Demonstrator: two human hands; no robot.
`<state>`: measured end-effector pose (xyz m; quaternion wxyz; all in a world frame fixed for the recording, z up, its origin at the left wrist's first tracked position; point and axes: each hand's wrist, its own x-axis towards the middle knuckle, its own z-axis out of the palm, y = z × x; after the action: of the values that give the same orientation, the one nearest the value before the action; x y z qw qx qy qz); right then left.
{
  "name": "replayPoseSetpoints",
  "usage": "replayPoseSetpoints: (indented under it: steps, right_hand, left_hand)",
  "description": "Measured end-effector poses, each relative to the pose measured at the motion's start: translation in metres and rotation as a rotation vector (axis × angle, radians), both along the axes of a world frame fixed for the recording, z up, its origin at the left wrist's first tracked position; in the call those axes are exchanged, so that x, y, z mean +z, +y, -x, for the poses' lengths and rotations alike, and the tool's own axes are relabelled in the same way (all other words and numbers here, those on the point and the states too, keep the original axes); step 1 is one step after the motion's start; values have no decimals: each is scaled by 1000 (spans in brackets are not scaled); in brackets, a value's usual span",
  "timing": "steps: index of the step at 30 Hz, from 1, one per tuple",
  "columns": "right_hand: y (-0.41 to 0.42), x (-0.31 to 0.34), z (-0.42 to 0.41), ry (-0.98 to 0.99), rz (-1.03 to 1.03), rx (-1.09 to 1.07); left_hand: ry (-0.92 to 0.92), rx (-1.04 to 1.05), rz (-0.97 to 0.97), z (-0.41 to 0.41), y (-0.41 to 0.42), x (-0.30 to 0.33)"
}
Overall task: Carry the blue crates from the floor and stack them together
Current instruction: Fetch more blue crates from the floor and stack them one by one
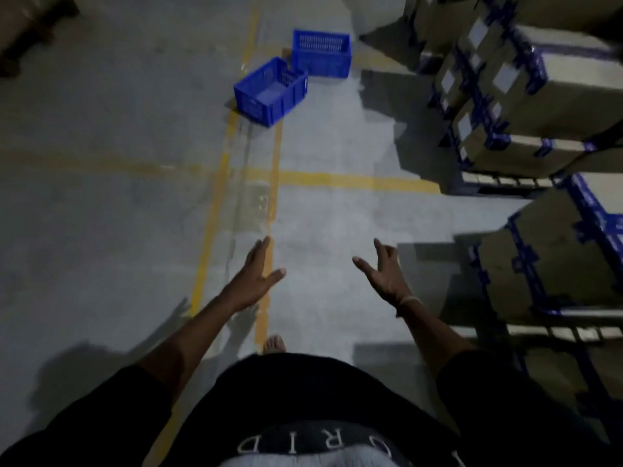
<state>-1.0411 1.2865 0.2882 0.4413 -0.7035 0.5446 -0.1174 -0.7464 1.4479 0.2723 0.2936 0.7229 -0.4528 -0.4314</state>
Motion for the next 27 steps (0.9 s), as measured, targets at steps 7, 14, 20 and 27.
replayPoseSetpoints:
  steps: [7, 14, 20, 27]
  right_hand:
    - [-127, 6, -93, -32, -22, -76]
    - [-299, -13, -156, -36, -10, -71]
    - [-464, -4, -200, -36, 0, -90]
    - [-629, 26, -235, -25, 40, -59]
  left_hand:
    - [-49, -84, 23, -102, -142, 21]
    - [4, -71, 37, -174, -308, 11]
    - [-64, -58, 28, -212, -460, 18]
    - [-9, -7, 42, -239, -624, 35]
